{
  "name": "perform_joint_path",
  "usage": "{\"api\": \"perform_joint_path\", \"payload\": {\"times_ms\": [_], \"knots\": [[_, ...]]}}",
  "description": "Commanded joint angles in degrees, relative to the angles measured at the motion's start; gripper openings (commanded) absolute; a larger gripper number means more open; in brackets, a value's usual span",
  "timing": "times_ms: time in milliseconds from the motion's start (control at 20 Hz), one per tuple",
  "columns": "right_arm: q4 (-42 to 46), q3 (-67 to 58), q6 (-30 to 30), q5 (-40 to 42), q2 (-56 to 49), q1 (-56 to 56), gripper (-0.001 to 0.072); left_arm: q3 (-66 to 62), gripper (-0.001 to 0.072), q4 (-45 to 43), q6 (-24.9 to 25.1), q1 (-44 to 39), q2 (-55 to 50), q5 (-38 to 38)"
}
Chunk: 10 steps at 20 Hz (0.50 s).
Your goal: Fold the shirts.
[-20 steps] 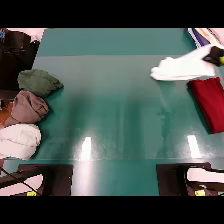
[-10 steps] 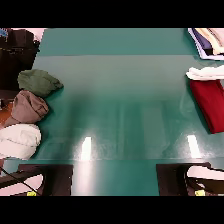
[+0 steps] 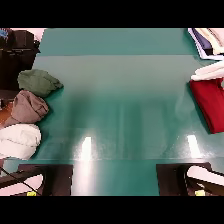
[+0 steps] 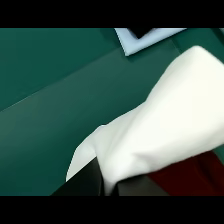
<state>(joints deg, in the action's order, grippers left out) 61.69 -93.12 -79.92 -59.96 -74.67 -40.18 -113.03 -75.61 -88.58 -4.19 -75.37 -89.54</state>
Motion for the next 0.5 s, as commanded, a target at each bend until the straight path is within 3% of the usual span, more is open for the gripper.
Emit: {"api": "perform_joint_path", "payload": {"times_ms": [0, 250, 450], "knots": [[3.6, 0.0, 0.0, -5.4, 2.5, 0.0, 0.0015, 0.0, 0.0027, 0.0, 0.6, 0.0, 0.0, -0.2], [21.9, 0.6, -9.3, -19.5, 2.6, 0.0, 0.0016, 0.0, 0.0027, 0.0, 2.0, 0.0, 0.0, -0.2], [31.4, 5.6, -12.4, -30.0, 2.6, 0.0, 0.0036, 0.0, 0.0027, 0.0, 2.1, 0.0, 0.0, 0.1]]}}
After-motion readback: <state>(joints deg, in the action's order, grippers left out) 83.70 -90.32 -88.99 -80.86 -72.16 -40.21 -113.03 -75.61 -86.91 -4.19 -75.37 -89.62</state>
